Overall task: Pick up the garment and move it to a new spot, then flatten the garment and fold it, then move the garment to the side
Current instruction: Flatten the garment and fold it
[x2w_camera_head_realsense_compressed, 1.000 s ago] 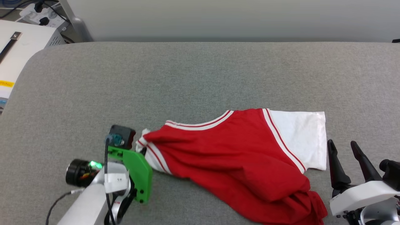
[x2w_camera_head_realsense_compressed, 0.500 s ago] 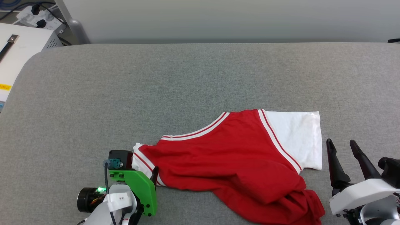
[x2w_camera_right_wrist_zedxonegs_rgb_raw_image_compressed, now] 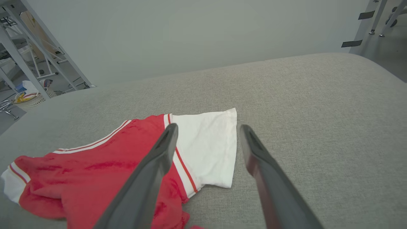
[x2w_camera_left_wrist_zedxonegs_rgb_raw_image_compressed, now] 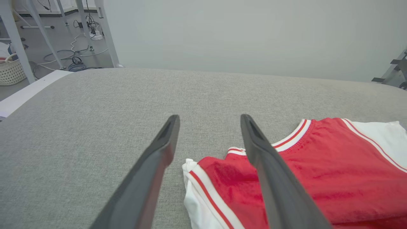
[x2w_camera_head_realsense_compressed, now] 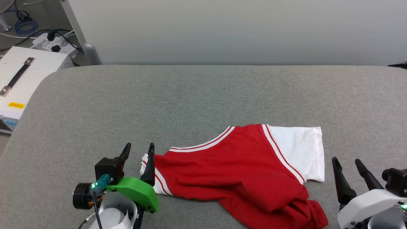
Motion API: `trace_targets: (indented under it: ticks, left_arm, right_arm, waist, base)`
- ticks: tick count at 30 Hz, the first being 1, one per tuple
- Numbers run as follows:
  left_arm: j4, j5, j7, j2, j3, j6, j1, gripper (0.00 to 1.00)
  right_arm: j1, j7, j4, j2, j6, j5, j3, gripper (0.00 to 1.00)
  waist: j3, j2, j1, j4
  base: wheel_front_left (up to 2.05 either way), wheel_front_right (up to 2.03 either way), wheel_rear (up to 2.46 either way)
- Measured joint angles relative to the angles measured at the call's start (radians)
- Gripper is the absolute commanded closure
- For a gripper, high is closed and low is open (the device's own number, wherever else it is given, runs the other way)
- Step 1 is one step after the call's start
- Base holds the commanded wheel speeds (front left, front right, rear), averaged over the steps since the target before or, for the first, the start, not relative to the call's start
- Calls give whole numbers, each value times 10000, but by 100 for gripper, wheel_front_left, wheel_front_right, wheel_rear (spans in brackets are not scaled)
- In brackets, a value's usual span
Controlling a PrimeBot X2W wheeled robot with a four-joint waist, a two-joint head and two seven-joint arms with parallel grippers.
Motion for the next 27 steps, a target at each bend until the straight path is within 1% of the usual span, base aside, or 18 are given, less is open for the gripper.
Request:
trace_targets:
  ticks: [4,8,12,17,20,24,27]
  left_arm:
    - [-454,33,-272,-31,59,42,162,0]
    - [-965,81,-362,-100,86,222,221,0]
    - [-1442,92,-391,-153,123,391,214,0]
    - [-1730,132,-391,-272,61,437,173,0]
    - [-1718,121,-393,-393,44,435,93,0]
    - [-1716,121,-481,-500,65,433,-256,0]
    - [-1705,123,-495,-562,67,416,-415,0]
  right_arm:
    - [19,474,474,-113,0,81,-382,0]
    - [-98,1438,1287,-602,0,487,-662,0]
    - [-895,2462,1797,-1244,0,834,-692,0]
    - [-2240,4353,2596,-2222,0,1302,-109,0]
    - [-3099,5208,2989,-2562,0,1534,196,0]
    - [-4200,5787,3710,-2993,0,1687,717,0]
    - [-4843,5858,4445,-3294,0,1772,1087,0]
  waist:
    - [-54,0,0,54]
    - [69,0,0,134]
    - [338,0,0,239]
    - [754,0,0,435]
    - [1018,0,0,578]
    - [1402,0,0,793]
    - [1660,0,0,960]
  base:
    - [0,0,0]
    - [0,0,0]
    - [0,0,0]
    - [0,0,0]
    - [0,0,0]
    - [0,0,0]
    - [0,0,0]
